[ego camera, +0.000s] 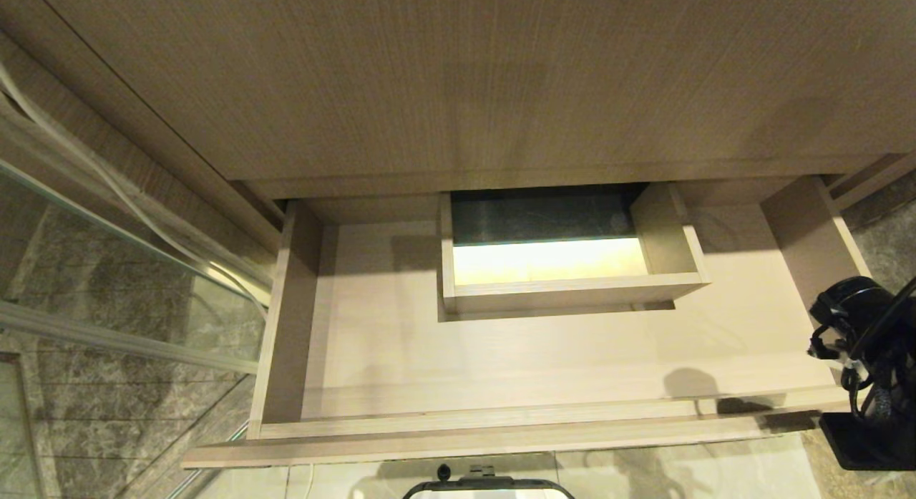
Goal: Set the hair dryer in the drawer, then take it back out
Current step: Close the drawer
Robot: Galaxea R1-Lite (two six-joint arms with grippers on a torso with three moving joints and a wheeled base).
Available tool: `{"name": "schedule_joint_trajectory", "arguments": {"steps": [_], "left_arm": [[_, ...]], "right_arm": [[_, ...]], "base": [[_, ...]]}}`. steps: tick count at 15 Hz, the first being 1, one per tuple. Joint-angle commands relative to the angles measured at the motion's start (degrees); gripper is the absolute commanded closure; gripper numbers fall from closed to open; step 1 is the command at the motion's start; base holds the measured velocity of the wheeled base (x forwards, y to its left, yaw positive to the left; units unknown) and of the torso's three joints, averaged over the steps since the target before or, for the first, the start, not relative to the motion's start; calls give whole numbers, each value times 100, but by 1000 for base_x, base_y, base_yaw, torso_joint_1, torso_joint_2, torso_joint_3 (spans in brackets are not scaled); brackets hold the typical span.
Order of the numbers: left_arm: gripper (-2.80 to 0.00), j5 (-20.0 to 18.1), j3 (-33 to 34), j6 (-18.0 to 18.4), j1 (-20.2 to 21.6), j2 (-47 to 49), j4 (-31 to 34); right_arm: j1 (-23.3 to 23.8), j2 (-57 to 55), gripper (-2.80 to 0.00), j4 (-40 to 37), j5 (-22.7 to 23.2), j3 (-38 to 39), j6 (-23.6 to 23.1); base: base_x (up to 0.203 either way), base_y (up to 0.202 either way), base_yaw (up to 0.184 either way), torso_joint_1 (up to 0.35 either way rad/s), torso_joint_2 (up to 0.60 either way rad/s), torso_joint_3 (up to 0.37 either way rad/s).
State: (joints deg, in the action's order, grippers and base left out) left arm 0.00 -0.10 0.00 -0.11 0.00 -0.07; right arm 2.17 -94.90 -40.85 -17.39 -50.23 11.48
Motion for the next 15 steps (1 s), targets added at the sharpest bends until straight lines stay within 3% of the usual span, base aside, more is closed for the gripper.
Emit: {"name": "schedule_joint_trajectory", "arguments": {"steps": [1,12,15], "left_arm": [[0,0,1,0,2,9,-1],[0,0,1,0,2,9,-1],[0,0,1,0,-3,9,-1]], "right_arm": [[3,-285,0,69,-10,-95,-4],[-6,-417,0,1751,-194,-401,-133],[-6,-284,0,2703,-190,-488,-239]], "base": [[0,0,0,0,0,0],[0,0,0,0,0,0],[0,0,0,0,0,0]]}}
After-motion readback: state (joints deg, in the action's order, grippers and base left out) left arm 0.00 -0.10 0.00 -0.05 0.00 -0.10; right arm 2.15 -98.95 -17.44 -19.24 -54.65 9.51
